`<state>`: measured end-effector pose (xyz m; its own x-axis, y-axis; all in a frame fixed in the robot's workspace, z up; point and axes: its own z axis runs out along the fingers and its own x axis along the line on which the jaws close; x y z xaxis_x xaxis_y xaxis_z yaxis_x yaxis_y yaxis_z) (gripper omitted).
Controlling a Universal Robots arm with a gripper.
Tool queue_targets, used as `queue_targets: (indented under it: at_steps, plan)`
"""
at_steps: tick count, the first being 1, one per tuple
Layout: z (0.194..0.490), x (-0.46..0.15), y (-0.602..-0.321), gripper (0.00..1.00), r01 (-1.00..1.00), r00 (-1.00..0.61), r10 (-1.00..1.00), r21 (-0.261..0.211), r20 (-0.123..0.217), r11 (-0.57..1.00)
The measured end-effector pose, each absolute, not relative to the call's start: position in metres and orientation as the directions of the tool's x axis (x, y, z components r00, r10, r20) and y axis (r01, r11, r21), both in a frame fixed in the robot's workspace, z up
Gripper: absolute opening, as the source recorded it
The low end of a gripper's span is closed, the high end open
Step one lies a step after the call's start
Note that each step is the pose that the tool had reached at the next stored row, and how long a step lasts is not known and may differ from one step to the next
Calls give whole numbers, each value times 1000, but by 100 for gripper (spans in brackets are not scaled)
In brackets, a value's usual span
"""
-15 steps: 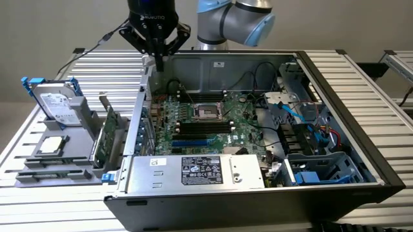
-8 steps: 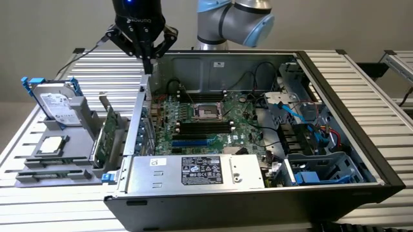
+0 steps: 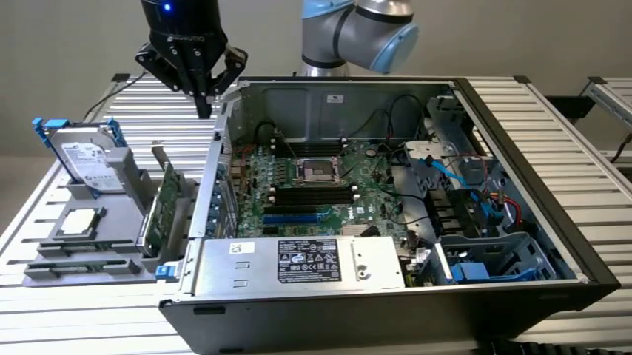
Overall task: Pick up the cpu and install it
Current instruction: 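Reach for the cpu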
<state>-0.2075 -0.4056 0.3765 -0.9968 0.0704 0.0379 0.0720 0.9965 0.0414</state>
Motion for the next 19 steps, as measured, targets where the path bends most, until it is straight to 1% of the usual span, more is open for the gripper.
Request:
queue_targets:
  at_steps: [5, 19]
  plan:
    - [372, -227, -408, 11, 72, -996, 70, 41, 47, 997]
    - [361, -290, -412, 11, 73, -996, 71, 40, 53, 997]
